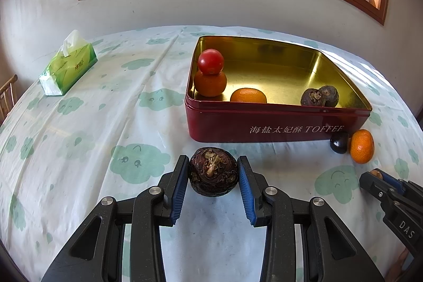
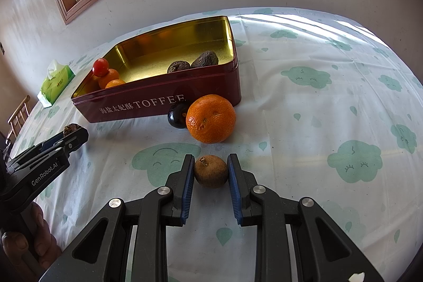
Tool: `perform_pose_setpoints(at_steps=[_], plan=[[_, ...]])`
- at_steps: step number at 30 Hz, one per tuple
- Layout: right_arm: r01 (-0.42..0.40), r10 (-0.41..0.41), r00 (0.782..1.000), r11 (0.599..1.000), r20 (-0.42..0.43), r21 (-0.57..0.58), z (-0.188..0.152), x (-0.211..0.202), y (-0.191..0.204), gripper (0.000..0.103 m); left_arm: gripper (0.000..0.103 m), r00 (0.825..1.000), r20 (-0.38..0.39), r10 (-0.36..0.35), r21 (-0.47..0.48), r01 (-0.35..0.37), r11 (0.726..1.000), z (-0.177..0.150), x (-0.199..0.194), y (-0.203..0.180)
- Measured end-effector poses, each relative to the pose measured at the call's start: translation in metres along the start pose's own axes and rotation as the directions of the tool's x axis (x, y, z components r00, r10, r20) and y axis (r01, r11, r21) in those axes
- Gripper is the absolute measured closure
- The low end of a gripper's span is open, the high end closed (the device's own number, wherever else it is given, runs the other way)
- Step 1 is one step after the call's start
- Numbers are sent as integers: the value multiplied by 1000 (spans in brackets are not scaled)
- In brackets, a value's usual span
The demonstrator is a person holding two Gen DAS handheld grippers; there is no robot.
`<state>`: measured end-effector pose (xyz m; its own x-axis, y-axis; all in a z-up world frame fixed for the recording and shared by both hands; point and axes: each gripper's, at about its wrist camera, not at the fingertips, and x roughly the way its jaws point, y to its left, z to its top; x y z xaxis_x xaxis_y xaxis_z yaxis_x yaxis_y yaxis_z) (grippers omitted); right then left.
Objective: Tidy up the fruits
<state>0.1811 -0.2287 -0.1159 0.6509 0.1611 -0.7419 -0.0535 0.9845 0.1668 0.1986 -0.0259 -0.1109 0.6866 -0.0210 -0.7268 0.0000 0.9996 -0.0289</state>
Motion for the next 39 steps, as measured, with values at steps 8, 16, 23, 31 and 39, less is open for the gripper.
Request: perform_pose_setpoints(at_steps=[8, 16, 23, 31, 39], plan=[[-9, 10, 1000, 1000, 18, -24, -2, -5, 7, 80, 65, 1000, 4, -4, -1, 4, 1000, 0, -1, 0], [-37, 39, 998, 999, 42, -35, -6, -12, 19, 80, 65, 1000, 14, -5, -9, 5, 1000, -1, -2, 1], [-40, 43, 996, 998, 81, -45, 4, -22, 21, 80, 65, 999, 40, -19, -12, 20, 1000, 1, -6, 2], [-42, 50, 993, 997, 107, -71, 12, -27, 30, 80, 65, 997, 78, -3, 7, 3, 1000, 10, -9, 5], [-42, 50, 992, 997, 115, -70, 17, -25, 30, 80, 65, 995, 103, -2, -6, 2, 1000, 21, -13, 11]])
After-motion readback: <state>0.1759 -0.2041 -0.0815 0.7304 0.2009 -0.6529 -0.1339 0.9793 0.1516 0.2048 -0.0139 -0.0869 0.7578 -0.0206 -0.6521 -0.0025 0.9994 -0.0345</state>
